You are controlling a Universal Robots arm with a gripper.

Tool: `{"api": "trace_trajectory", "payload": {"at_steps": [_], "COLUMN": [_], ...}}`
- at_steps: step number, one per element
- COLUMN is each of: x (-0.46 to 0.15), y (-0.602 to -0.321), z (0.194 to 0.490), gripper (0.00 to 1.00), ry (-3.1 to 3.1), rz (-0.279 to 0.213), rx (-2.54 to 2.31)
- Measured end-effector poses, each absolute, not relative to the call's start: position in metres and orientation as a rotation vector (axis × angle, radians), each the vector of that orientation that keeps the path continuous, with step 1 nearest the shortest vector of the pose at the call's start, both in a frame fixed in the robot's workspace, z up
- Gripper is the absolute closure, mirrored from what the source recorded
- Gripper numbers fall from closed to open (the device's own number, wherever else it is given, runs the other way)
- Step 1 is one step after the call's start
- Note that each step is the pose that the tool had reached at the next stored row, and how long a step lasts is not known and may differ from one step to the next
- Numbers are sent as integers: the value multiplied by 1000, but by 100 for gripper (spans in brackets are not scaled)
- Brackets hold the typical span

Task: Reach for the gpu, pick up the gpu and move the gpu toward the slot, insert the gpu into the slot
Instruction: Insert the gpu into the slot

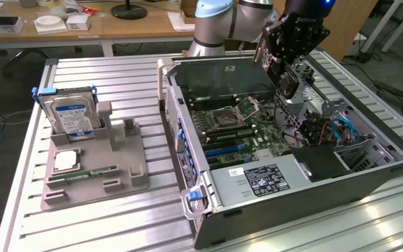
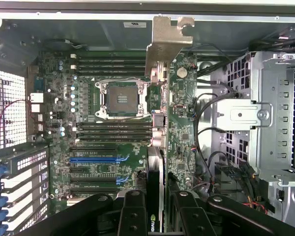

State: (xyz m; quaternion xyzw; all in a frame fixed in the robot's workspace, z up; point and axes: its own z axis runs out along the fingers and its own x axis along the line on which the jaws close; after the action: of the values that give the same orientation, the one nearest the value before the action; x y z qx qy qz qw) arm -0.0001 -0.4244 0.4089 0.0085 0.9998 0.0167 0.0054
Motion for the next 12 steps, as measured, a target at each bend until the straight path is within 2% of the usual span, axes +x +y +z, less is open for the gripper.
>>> {"api": "trace_trajectory", "payload": {"at_steps": [12], "x": [0], "y": [-424], "z": [409], "gripper": [74], "ry": [3128], "rz": [53], "rx": [-162]}}
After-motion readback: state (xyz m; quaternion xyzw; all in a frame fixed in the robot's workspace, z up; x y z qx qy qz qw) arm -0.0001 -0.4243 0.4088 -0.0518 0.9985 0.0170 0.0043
